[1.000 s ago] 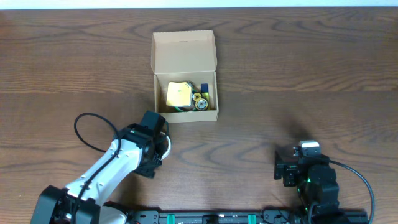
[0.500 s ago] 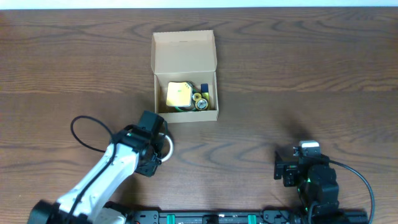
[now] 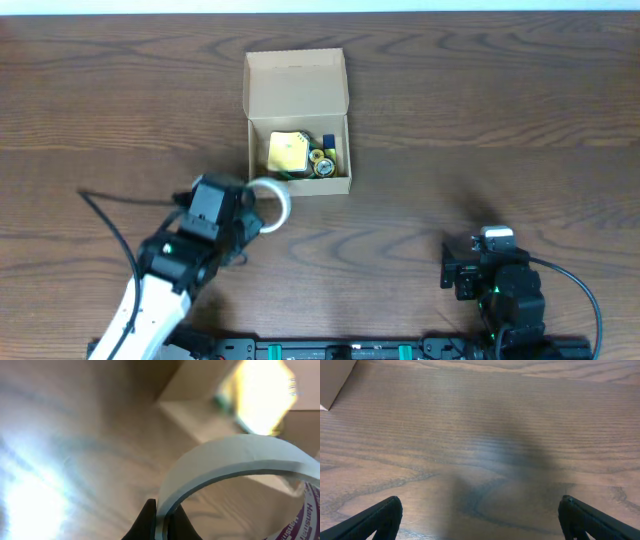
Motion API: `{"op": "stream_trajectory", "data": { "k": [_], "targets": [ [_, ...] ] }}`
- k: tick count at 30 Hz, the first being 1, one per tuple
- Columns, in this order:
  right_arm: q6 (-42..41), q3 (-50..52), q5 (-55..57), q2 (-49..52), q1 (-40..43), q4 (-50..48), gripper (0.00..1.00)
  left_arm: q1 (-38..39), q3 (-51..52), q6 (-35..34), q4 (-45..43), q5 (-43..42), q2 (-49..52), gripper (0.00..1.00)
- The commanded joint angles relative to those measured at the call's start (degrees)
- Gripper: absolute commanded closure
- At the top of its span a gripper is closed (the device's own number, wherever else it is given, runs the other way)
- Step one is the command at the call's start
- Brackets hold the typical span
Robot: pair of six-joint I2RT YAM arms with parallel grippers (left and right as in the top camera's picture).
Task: Pack container
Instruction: 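Carry the white tape roll into the box and open the left gripper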
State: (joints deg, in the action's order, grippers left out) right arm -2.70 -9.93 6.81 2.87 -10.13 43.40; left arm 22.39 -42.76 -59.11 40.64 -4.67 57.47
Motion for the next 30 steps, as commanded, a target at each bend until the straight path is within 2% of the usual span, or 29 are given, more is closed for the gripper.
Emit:
{"op": "stream_trajectory", "data": {
  "k": [1,3,7,11,18,21,26,28,29,30],
  "targets": [
    [0.6,0.5,-0.2,-0.3,0.4,0.1,0.01,0.1,-7.9,10.6,-0.2,4.3,5.0,0.94],
    [0.6,0.5,-0.2,-0.3,0.4,0.1,0.01,0.1,-12.7,13.5,-0.1,5.7,9.3,0.94],
    [0.6,0.5,-0.2,-0.3,0.4,0.1,0.01,0.0,-26.6,20.5,0.1,7.9,24.0,0.92],
    [0.7,0.5,-0.2,-0.3,0.4,0.1,0.01,0.0,-34.1,21.5,0.8,7.6,35.0,0.92],
    [0.6,0.5,-0.2,-0.3,0.4,0.1,0.01,0.0,-36.7,22.0,0.0,2.9,45.6,0.95],
    [0.6,0.5,-0.2,-0.3,0.4,0.1,0.01,0.1,-36.7,25.1,-2.2,-1.1,47.7,0.94],
    [0.6,0.5,-0.2,-0.3,0.4,0.1,0.01,0.1,-36.7,26.0,-2.3,-2.9,49.2,0.94],
    [0.6,0.5,-0.2,-0.3,0.4,0.1,0.01,0.2,-36.7,26.2,-2.3,-3.2,49.4,0.9],
    [0.6,0.5,-0.2,-0.3,0.4,0.1,0.01,0.2,-36.7,26.6,-2.3,-3.4,49.4,0.85],
    [0.6,0.5,-0.2,-0.3,0.4,0.1,0.01,0.2,-36.7,26.9,-2.3,-3.4,49.4,0.74]
  ]
}}
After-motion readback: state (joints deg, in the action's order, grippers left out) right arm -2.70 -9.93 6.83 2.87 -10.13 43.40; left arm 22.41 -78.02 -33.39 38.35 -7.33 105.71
